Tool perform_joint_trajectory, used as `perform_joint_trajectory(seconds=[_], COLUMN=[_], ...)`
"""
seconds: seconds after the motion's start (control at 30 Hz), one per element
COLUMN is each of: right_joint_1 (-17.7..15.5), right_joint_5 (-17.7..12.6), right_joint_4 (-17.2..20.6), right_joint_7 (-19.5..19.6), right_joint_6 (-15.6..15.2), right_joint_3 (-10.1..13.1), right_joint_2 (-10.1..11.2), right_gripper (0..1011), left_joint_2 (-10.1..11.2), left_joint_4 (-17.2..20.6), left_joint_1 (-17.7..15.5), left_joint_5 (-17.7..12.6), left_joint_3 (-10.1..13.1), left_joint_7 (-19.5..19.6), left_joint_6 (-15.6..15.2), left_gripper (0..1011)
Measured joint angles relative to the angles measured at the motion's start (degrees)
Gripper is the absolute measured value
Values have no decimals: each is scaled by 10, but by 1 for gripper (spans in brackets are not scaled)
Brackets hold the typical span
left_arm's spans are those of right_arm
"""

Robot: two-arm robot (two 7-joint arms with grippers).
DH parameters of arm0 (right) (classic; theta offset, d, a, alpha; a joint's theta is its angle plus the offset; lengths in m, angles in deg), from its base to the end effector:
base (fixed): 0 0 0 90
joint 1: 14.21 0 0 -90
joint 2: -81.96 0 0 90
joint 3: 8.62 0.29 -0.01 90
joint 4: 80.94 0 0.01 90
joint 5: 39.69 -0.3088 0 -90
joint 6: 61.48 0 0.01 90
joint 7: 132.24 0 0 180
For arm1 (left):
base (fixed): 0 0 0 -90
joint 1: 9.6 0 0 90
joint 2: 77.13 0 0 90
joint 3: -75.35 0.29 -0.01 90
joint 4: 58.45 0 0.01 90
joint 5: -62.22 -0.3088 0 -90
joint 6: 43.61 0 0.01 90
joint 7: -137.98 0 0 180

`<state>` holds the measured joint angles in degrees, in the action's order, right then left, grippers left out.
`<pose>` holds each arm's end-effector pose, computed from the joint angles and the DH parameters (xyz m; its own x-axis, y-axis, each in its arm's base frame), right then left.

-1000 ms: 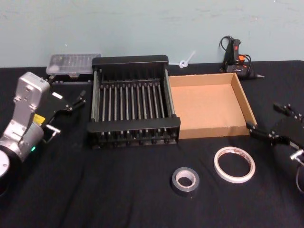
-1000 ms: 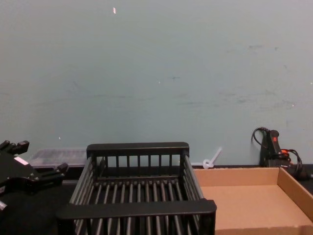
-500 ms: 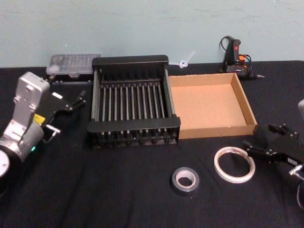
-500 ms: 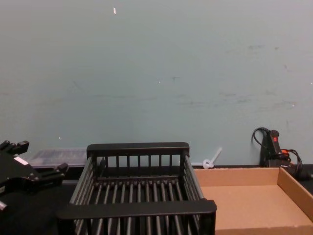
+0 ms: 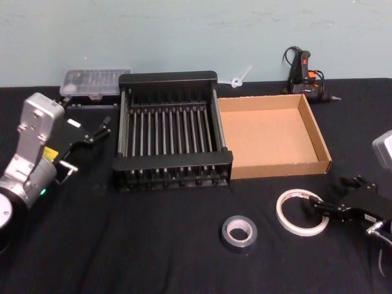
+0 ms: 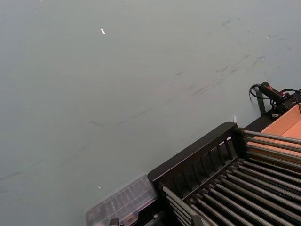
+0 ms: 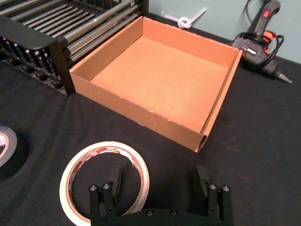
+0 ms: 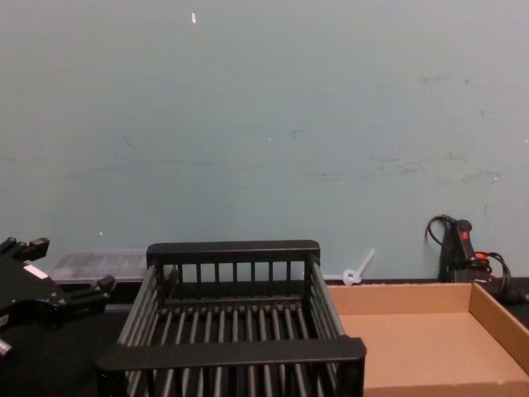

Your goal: Pick up the white tape and place it into the black box , Pick up the silver tape and place it into the brown box.

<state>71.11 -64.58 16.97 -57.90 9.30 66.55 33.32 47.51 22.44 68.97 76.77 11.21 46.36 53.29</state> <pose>0.2943 -0.1074 -0.2756 0.5328 -0.8401 0.1020 0.7589 0.4209 -0.4969 0.3581 0.0827 -0.3023 0.2922 0.8804 0.3736 -0.9553 0.2872 0.0705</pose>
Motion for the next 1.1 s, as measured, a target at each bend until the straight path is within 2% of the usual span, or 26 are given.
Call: perform_joint_trajectory(seconds=[0.53, 1.1], right_joint_1=[9, 10], right_joint_5=[21, 39], right_joint_4=[-21, -29], right_joint_7=[-17, -33], right_joint_6=[-15, -28], right_joint_3=[-1, 11], right_joint_2=[-22, -40], right_gripper=[1002, 1002], left_joint_2=[0, 0], left_joint_4=[0, 0], left_joint_1=[0, 0], left_joint_5=[0, 0], left_joint_3=[0, 0], left_joint_7=[0, 0], left_joint_6=[0, 0], left_gripper=[1002, 1001])
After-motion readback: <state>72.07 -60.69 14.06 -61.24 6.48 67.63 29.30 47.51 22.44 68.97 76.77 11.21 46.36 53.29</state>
